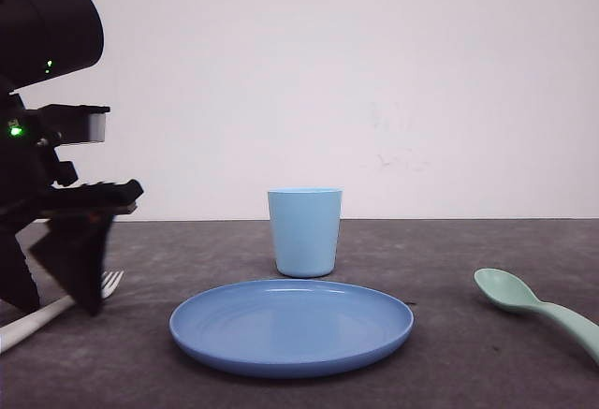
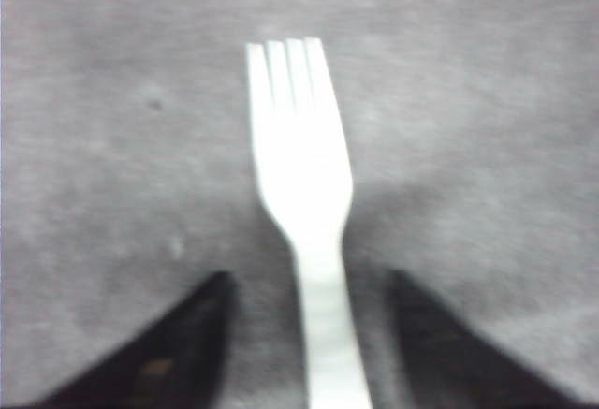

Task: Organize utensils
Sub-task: 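Lower the left gripper onto the white fork and grasp its handle, then lift the white fork with the left gripper and carry it over the cup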

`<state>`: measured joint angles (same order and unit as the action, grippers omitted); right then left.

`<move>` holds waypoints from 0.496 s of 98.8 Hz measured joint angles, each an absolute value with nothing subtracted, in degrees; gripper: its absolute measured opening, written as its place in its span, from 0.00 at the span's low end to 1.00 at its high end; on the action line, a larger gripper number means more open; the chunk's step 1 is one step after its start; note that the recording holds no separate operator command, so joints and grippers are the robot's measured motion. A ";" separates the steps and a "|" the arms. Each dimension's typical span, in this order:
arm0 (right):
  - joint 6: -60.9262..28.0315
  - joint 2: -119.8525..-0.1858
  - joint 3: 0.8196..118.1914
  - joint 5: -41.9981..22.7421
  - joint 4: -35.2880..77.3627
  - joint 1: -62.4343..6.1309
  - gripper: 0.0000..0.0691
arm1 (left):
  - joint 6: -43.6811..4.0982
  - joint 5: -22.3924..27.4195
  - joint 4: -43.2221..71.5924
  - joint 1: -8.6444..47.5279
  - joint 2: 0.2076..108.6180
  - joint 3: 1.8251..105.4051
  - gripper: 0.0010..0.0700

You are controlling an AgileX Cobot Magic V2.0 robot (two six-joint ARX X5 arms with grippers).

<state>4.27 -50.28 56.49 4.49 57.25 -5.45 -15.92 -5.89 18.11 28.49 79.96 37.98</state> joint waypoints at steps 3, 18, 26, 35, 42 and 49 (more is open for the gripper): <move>4.27 -50.28 56.49 4.51 57.25 -5.45 0.98 | -15.92 -5.98 18.09 28.42 79.99 37.98 0.34; 4.27 -50.28 56.49 4.49 57.25 -5.45 0.98 | -15.90 -5.91 17.96 28.40 80.07 37.98 0.18; 4.27 -50.28 56.49 4.51 57.25 -5.45 0.98 | -15.90 -5.74 17.78 28.42 80.09 37.98 0.12; 4.27 -50.28 56.49 4.51 57.25 -5.45 0.98 | -15.90 -5.67 17.78 28.42 80.09 37.98 0.09; 4.27 -50.28 56.49 4.51 57.25 -5.45 0.98 | -15.90 -5.65 17.74 28.42 80.09 38.00 0.06; 4.27 -50.28 56.49 4.51 57.25 -5.45 0.98 | -15.90 -5.65 17.76 28.42 80.09 38.04 0.06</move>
